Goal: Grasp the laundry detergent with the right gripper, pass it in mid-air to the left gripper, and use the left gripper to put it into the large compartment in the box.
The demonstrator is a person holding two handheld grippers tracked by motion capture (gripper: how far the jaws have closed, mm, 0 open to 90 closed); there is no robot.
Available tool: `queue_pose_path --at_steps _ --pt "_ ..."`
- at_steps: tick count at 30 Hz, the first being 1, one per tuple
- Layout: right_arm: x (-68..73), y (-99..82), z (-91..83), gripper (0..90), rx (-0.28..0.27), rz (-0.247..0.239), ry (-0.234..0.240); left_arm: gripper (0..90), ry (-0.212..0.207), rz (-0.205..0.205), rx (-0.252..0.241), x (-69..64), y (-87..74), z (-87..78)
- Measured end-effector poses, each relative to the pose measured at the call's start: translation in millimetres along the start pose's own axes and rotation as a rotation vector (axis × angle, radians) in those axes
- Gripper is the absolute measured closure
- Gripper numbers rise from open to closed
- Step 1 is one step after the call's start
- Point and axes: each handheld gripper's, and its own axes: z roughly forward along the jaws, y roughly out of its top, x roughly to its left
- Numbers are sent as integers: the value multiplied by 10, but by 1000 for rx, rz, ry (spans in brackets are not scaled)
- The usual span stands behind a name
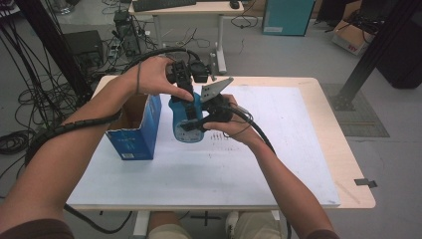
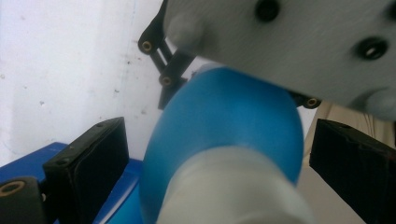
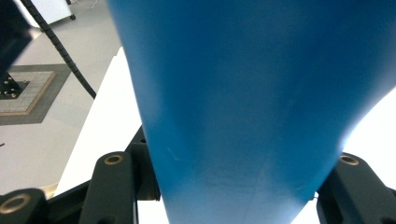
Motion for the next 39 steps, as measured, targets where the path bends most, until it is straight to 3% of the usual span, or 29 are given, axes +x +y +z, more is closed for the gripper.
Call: queue_pose_path --at_steps 2,9,11,12,13,19,20,21,38,39 --pt "20 -3 -8 437 12 29 -2 52 -2 2 2 -8 14 -11" --pt "23 2 -34 437 6 19 -7 52 11 3 -12 -29 34 -25" --pt "5 2 -30 437 -7 -8 -9 52 8 3 -9 -36 41 -26" --pt "32 2 -43 437 11 24 -4 52 11 9 -6 -39 42 -27" --pt "-47 8 -8 436 -46 -77 -24 52 5 11 -4 -40 44 -26" --pt "-34 3 -29 437 -27 -56 -17 52 13 10 -2 -52 53 -25" --pt "2 2 -43 436 -7 -10 -8 52 7 13 2 -52 53 -31" --pt "6 2 -48 437 -5 -6 -5 52 6 12 2 -52 53 -33" --pt "5 9 -63 437 -13 -9 -11 52 -9 11 1 -59 45 -51" --pt "-22 13 -66 437 -28 -50 -25 52 -9 11 3 -60 44 -52"
